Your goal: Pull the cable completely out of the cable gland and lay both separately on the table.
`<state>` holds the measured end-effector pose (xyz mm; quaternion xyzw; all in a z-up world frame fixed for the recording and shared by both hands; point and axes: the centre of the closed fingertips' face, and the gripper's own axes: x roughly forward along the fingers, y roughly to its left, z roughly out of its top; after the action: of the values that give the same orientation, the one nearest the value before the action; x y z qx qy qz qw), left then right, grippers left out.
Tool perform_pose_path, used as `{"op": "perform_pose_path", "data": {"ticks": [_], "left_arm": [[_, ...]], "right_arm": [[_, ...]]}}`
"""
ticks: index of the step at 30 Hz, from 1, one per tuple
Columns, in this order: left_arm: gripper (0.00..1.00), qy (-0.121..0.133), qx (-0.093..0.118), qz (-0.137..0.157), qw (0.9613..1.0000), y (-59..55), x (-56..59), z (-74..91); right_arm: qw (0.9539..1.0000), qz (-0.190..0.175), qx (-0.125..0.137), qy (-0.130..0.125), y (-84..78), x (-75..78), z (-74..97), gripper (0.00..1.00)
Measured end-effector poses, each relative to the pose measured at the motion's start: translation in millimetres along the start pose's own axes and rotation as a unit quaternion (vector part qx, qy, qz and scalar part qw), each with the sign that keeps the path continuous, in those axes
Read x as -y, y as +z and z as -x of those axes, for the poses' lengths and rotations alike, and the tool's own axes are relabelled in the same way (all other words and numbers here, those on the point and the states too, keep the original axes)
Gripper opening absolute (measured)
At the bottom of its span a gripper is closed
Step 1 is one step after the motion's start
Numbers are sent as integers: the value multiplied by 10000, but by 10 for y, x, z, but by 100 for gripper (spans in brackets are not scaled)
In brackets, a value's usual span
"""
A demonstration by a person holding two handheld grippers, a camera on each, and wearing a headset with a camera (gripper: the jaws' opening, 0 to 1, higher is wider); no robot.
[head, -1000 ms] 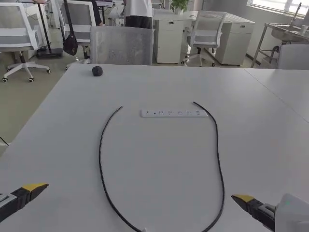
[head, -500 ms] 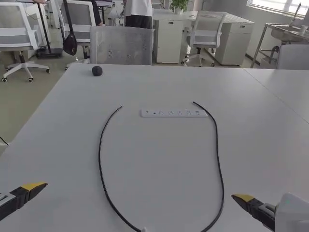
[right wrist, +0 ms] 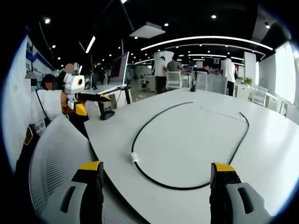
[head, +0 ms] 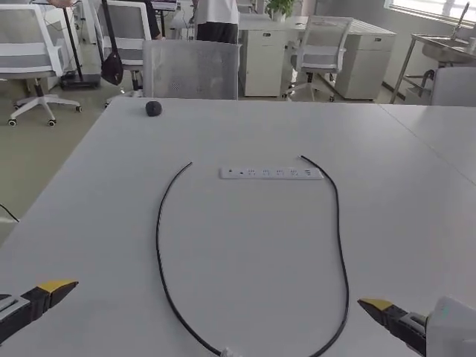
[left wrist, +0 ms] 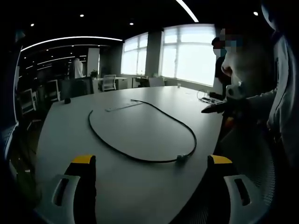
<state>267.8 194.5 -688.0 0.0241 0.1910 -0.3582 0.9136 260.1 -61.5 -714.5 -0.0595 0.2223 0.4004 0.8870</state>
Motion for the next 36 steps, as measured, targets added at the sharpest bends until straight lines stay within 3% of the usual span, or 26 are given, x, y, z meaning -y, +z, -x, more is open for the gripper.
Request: {"op": "perform_pose_path", "data": {"ticks": [36], "left_arm": [[100,-38,18,-12,10000,1,-13,-4]], "right_arm": [[9998,32,-75,163,-21,-68,-72,96]]}}
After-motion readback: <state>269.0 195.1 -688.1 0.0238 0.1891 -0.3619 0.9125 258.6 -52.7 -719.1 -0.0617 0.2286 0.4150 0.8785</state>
